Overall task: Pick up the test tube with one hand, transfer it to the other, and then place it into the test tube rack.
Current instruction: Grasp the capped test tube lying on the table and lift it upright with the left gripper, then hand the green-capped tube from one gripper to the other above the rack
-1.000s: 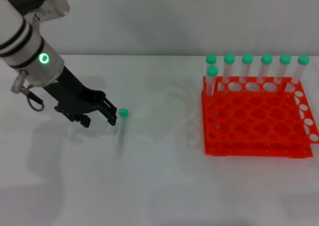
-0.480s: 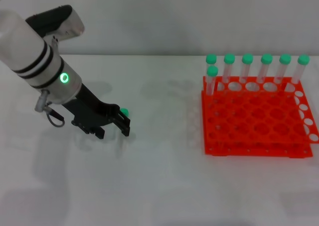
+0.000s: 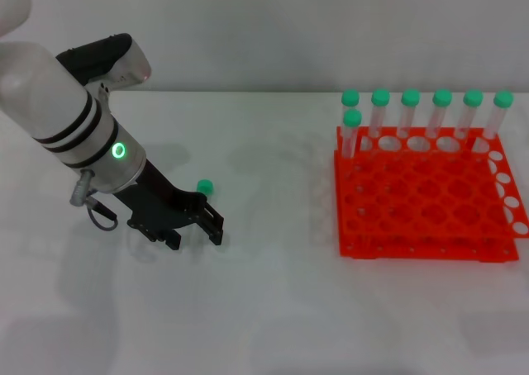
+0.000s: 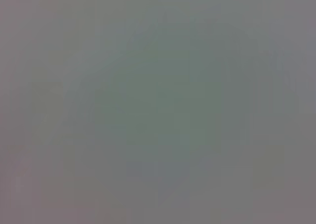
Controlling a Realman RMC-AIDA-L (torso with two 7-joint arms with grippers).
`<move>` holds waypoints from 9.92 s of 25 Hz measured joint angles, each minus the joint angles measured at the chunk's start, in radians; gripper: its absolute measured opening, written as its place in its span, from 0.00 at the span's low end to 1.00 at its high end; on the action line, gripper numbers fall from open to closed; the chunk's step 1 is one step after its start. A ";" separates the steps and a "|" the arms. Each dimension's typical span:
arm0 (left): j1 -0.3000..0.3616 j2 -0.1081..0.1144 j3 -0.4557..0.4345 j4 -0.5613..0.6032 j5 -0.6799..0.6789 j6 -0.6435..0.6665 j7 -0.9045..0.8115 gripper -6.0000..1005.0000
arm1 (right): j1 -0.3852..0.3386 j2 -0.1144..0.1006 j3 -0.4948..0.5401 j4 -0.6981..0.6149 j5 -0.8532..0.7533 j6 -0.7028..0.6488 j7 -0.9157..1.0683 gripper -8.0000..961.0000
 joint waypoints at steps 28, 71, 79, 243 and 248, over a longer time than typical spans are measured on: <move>0.030 0.004 0.015 -0.026 0.031 -0.024 -0.001 0.37 | 0.007 0.000 -0.004 -0.002 -0.002 0.026 -0.017 0.91; -0.023 -0.028 0.028 -0.088 0.057 -0.138 -0.003 0.35 | 0.004 0.002 -0.005 0.002 -0.009 0.015 -0.021 0.91; -0.024 -0.029 0.058 -0.088 0.054 -0.136 -0.019 0.35 | 0.004 0.002 -0.005 0.004 -0.009 0.015 -0.021 0.91; 0.490 -0.046 0.505 0.700 -1.029 -0.148 0.918 0.23 | 0.159 -0.003 -0.458 -0.360 -0.368 -0.130 1.101 0.58; 0.489 -0.046 0.507 0.700 -1.028 -0.148 0.919 0.23 | 0.164 -0.002 -0.465 -0.360 -0.371 -0.122 1.101 0.56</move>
